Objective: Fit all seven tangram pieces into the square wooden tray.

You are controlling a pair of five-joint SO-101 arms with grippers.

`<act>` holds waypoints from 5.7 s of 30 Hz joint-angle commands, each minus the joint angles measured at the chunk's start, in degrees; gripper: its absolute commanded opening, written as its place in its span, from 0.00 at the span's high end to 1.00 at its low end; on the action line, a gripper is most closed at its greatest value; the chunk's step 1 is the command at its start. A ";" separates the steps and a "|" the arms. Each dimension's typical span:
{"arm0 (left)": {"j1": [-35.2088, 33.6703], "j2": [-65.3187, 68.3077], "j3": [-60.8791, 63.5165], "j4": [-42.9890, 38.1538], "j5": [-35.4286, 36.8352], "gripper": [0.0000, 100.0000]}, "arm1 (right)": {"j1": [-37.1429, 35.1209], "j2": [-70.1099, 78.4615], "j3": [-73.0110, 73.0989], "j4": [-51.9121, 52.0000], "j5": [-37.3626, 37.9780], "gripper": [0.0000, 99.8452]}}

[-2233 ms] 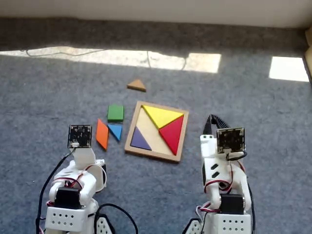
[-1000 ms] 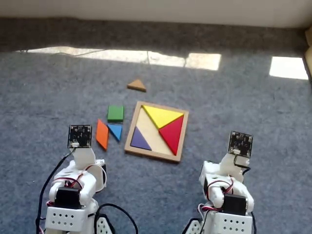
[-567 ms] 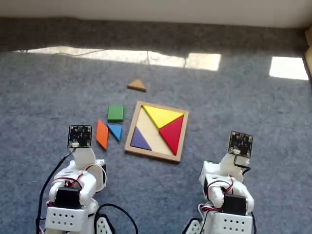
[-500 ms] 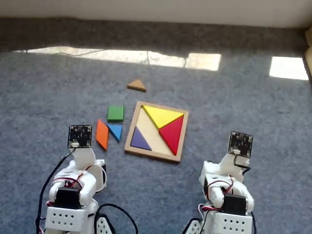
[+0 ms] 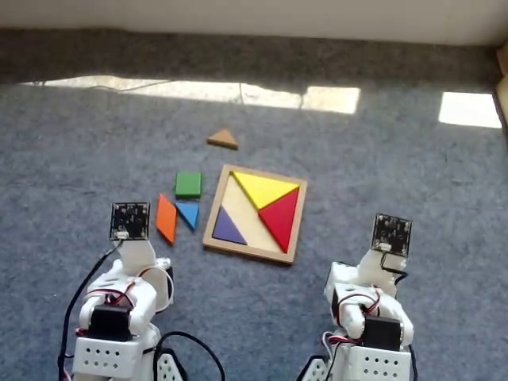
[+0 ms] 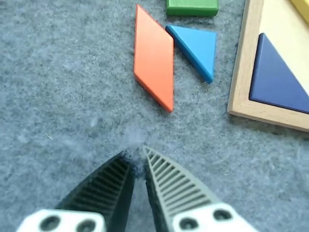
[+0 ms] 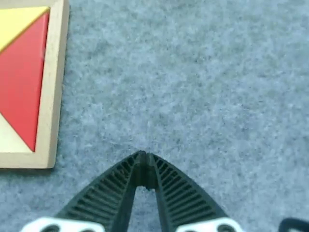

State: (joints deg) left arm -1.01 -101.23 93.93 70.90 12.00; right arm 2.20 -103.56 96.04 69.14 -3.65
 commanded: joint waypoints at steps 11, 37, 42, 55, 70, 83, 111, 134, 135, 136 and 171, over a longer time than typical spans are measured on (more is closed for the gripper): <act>-16.22 -2.42 -11.38 -6.15 -14.95 1.00 | 0.48 -0.57 5.32 0.48 -0.70 0.99; -14.46 31.87 -35.82 5.19 -29.98 0.81 | 0.48 -0.57 5.32 0.48 -0.70 0.99; -13.67 48.84 -42.15 4.66 -28.66 0.73 | 0.48 -0.57 5.32 0.48 -0.70 0.99; -2.51 76.53 -62.02 1.76 -16.26 0.73 | 0.48 -0.57 5.32 0.48 -0.70 0.99; -0.48 98.42 -74.68 -3.69 -12.04 0.73 | 0.48 -0.57 5.32 0.48 -0.70 0.99; -0.40 112.92 -86.55 -3.96 -11.96 0.73 | 0.48 -0.57 5.32 0.48 -0.70 0.99; 1.71 137.54 -112.22 3.60 -12.40 0.93 | 0.48 -0.57 5.32 0.48 -0.70 0.99; 18.51 114.51 -111.16 22.42 -12.48 0.93 | 0.48 -0.57 5.32 0.48 -0.70 0.99; 19.74 114.42 -110.46 22.42 -12.75 0.93 | 0.48 -0.57 5.32 0.48 -0.70 0.99; 21.05 114.07 -109.05 22.07 -14.15 0.93 | 0.48 -0.57 5.32 0.48 -0.70 0.99; 26.86 113.89 -87.69 -2.20 -29.10 0.75 | 0.48 -0.57 5.32 0.48 -0.70 0.99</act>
State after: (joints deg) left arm 25.36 15.96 9.01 68.88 -16.66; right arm 2.20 -103.56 96.04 69.14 -3.65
